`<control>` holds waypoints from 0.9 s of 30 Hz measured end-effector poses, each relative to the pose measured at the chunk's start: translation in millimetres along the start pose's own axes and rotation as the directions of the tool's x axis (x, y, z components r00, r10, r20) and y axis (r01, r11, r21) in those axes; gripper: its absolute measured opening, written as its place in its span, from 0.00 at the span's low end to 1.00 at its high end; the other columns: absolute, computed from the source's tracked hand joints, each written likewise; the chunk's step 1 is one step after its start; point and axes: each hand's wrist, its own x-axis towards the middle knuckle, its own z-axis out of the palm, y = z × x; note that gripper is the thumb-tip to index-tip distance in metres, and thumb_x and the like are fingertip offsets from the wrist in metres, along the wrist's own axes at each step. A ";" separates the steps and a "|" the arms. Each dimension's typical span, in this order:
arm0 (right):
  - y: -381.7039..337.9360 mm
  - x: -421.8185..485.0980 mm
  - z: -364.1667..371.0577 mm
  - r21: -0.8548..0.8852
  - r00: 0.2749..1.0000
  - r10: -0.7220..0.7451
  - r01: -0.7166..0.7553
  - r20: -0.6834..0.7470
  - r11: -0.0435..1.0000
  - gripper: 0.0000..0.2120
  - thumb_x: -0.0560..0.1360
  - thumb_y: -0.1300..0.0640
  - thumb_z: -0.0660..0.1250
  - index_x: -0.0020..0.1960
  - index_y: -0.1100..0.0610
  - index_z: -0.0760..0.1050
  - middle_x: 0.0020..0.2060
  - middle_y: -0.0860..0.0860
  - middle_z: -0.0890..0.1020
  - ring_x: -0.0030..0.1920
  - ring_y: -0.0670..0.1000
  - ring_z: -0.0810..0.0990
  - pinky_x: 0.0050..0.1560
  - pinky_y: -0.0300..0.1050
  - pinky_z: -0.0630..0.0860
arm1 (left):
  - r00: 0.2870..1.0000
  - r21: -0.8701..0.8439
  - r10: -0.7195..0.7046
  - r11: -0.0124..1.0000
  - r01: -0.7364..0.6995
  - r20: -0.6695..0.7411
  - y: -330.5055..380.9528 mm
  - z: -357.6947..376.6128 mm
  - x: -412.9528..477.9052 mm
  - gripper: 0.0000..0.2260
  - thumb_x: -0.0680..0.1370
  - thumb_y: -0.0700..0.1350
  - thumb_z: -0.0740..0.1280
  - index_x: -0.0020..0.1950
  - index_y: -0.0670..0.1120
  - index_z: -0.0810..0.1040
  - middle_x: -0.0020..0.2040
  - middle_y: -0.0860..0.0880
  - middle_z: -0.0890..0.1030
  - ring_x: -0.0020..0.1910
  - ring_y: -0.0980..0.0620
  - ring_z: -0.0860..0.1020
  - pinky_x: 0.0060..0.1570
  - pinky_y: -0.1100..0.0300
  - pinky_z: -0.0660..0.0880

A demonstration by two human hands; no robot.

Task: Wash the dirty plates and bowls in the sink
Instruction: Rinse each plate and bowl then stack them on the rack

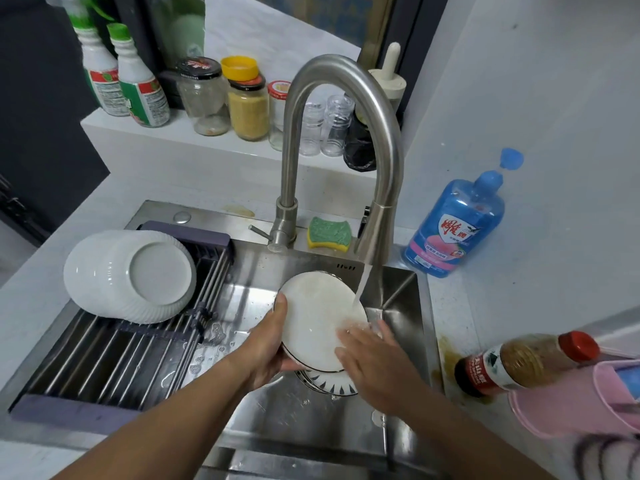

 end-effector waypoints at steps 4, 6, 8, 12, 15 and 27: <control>-4.4 28.8 -15.5 -0.084 0.993 0.014 -0.004 0.120 0.996 0.36 0.80 0.40 0.28 0.74 0.48 0.66 0.71 0.49 0.71 0.77 0.52 0.61 0.78 0.64 0.37 | 0.996 0.033 -0.089 0.996 0.088 0.016 -5.0 10.4 -2.4 0.30 0.79 0.72 0.52 0.64 0.52 0.79 0.54 0.46 0.87 0.53 0.44 0.86 0.52 0.39 0.82; -18.4 40.9 -26.5 0.031 0.981 -0.006 0.000 0.196 1.000 0.25 0.85 0.45 0.38 0.77 0.44 0.62 0.76 0.46 0.67 0.79 0.51 0.56 0.78 0.63 0.35 | 0.993 0.060 -0.109 0.992 0.107 0.035 -2.7 14.9 -2.5 0.32 0.79 0.71 0.50 0.62 0.50 0.80 0.52 0.45 0.87 0.50 0.46 0.87 0.46 0.45 0.84; -33.1 46.2 -32.6 0.203 0.975 -0.077 0.034 0.210 0.979 0.24 0.86 0.44 0.42 0.82 0.42 0.54 0.82 0.44 0.56 0.81 0.45 0.50 0.79 0.57 0.37 | 0.991 0.081 -0.122 0.990 0.118 0.050 1.7 17.3 -0.9 0.33 0.79 0.71 0.50 0.62 0.48 0.81 0.53 0.44 0.87 0.48 0.47 0.87 0.41 0.50 0.84; -40.2 32.9 -37.8 0.430 0.954 -0.256 0.167 0.157 0.887 0.22 0.82 0.37 0.57 0.74 0.41 0.68 0.71 0.38 0.74 0.71 0.43 0.71 0.71 0.48 0.67 | 0.986 0.003 -0.163 0.987 0.163 0.017 11.5 13.0 9.9 0.37 0.79 0.71 0.52 0.64 0.41 0.80 0.54 0.40 0.86 0.47 0.42 0.87 0.39 0.50 0.84; -29.3 25.6 -37.7 0.315 0.988 -0.143 0.117 0.059 0.942 0.22 0.77 0.36 0.66 0.66 0.45 0.78 0.60 0.44 0.83 0.60 0.48 0.80 0.61 0.51 0.76 | 0.981 -0.060 -0.193 0.980 0.191 -0.026 14.7 10.7 16.6 0.32 0.82 0.67 0.54 0.66 0.41 0.78 0.45 0.40 0.87 0.37 0.42 0.86 0.31 0.49 0.83; 18.5 53.5 -83.5 0.930 0.925 0.325 -0.280 0.195 0.238 0.29 0.63 0.47 0.83 0.58 0.60 0.80 0.47 0.57 0.88 0.48 0.59 0.87 0.56 0.60 0.82 | 0.983 0.182 0.053 0.980 -0.086 0.177 21.6 -13.6 16.4 0.31 0.72 0.59 0.77 0.72 0.54 0.71 0.66 0.48 0.81 0.68 0.45 0.76 0.71 0.42 0.69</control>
